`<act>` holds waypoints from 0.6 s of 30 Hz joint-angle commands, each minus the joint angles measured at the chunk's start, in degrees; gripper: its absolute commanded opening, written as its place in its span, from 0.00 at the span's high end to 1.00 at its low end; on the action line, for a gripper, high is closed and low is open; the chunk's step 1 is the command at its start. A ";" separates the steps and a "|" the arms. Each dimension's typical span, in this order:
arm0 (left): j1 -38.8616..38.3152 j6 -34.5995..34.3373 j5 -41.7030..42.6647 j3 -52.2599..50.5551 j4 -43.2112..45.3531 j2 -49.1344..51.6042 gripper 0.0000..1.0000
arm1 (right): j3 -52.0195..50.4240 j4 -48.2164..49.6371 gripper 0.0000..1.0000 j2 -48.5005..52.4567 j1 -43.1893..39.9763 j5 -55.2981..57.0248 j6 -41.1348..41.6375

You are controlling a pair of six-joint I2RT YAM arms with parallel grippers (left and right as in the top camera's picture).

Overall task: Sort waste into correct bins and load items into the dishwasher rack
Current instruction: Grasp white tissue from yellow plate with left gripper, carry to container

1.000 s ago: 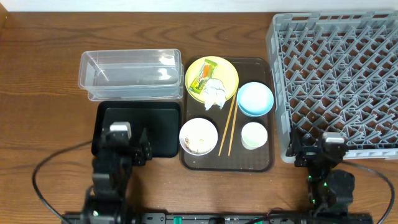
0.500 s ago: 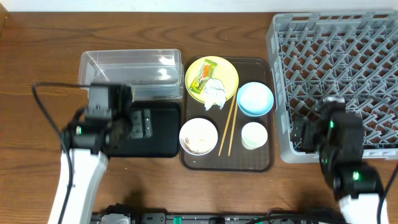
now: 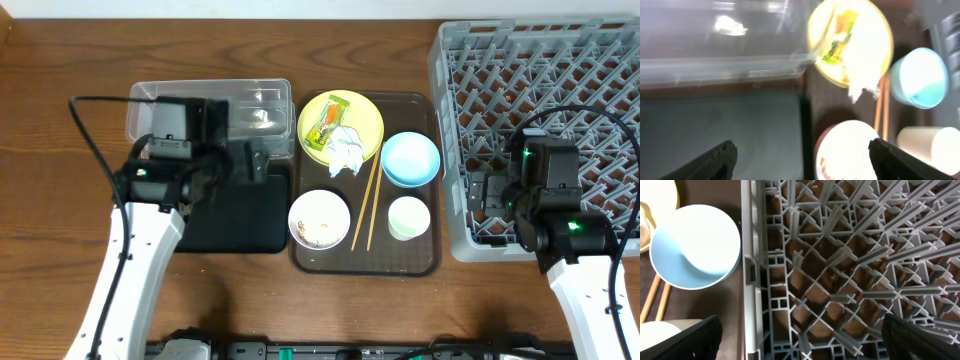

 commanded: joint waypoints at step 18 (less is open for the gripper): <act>-21.09 -2.03 -6.56 2.16 27.41 28.85 0.14 | 1.36 -0.02 0.01 -0.35 0.70 -0.35 -0.63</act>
